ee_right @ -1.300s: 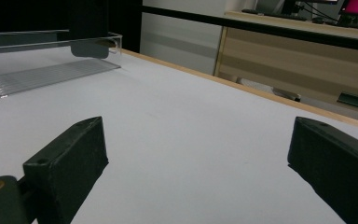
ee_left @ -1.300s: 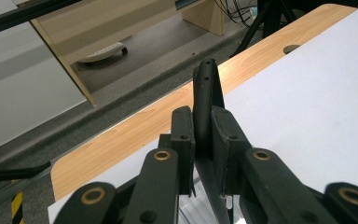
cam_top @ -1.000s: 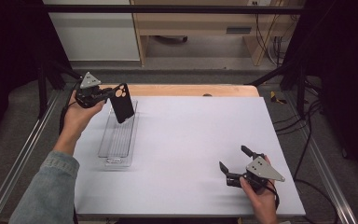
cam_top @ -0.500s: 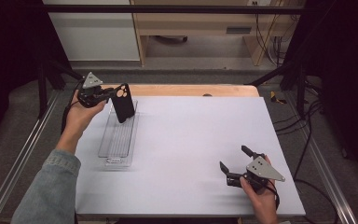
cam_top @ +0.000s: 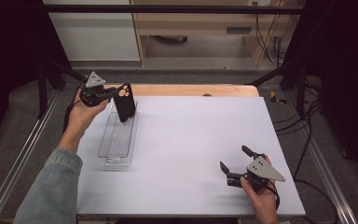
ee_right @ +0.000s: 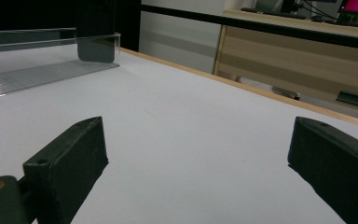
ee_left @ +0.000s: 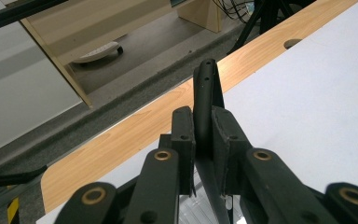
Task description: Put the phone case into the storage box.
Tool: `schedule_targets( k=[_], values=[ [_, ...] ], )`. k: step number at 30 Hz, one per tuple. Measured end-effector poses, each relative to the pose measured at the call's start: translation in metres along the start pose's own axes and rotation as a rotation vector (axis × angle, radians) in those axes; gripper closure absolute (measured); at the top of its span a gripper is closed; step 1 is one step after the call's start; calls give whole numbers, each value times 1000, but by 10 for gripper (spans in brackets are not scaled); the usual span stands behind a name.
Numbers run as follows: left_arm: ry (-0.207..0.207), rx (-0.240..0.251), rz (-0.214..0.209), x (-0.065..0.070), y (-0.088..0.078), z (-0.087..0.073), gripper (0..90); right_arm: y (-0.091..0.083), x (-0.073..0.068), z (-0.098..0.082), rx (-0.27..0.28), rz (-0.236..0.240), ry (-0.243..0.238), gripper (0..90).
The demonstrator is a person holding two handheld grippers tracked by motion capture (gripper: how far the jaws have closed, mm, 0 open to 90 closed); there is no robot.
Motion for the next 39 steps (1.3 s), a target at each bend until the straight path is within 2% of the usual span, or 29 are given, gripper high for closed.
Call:
schedule_targets(
  k=[11,16,25,31,39],
  values=[
    [3,2,0,-2,7,0,798,0,1,0,0,-1,-1,52],
    [13,7,20,-4,11,1,793,1,0,0,-1,1,-1,50],
    [28,6,83,-9,17,1,779,1,0,-1,-3,2,2,50],
    [57,1,118,-10,20,1,779,1,0,-1,-4,0,2,50],
    [58,-9,148,-14,23,0,774,1,1,-1,-4,0,4,49]
  ],
)
Point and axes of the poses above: each handheld gripper's, and its own axes: y roughly forward along the jaws, z roughly out of its top, x roughly to its right, the point moved 10 cm from there along y, roughly forward along the jaws, and after that the axes turned 4 degrees about z, right-handed, at the moved point
